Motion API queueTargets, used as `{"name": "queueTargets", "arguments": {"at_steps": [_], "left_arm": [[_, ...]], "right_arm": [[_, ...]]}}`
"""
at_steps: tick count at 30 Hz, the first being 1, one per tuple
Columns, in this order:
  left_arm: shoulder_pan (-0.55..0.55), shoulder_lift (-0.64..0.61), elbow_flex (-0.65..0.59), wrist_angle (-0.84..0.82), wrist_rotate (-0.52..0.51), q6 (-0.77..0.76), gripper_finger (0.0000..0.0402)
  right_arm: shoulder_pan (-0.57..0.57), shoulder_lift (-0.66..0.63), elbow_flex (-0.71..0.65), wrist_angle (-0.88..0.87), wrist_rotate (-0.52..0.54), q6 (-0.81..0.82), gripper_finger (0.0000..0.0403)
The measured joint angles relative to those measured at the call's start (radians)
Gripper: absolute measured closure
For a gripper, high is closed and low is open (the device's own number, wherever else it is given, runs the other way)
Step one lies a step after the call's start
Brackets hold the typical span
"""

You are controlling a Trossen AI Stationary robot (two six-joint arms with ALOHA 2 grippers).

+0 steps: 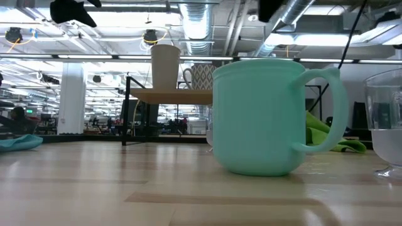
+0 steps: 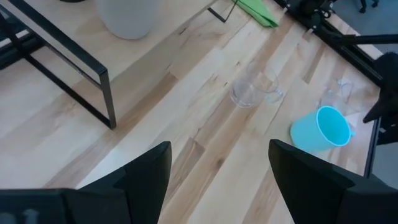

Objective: Stack small to large cups/mugs on shelf
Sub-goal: Put the blue mug on the shelf

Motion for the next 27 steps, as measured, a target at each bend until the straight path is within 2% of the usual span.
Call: {"name": "queueTargets", "arguments": {"at_steps": [10, 17, 27], "left_arm": [[0.0, 0.0, 0.0, -0.013, 0.0, 0.015, 0.0141], [0.0, 0.0, 0.0, -0.012, -0.001, 0.01, 0.0141], [0.0, 0.0, 0.0, -0.012, -0.003, 0.008, 0.0141]], "right_arm": [[0.014, 0.12, 0.0, 0.036, -0.013, -0.025, 0.018], [-0.007, 0.122, 0.001, 0.046, 0.013, -0.026, 0.018], [-0.01, 0.122, -0.067, 0.145, -0.002, 0.034, 0.0187]]}}
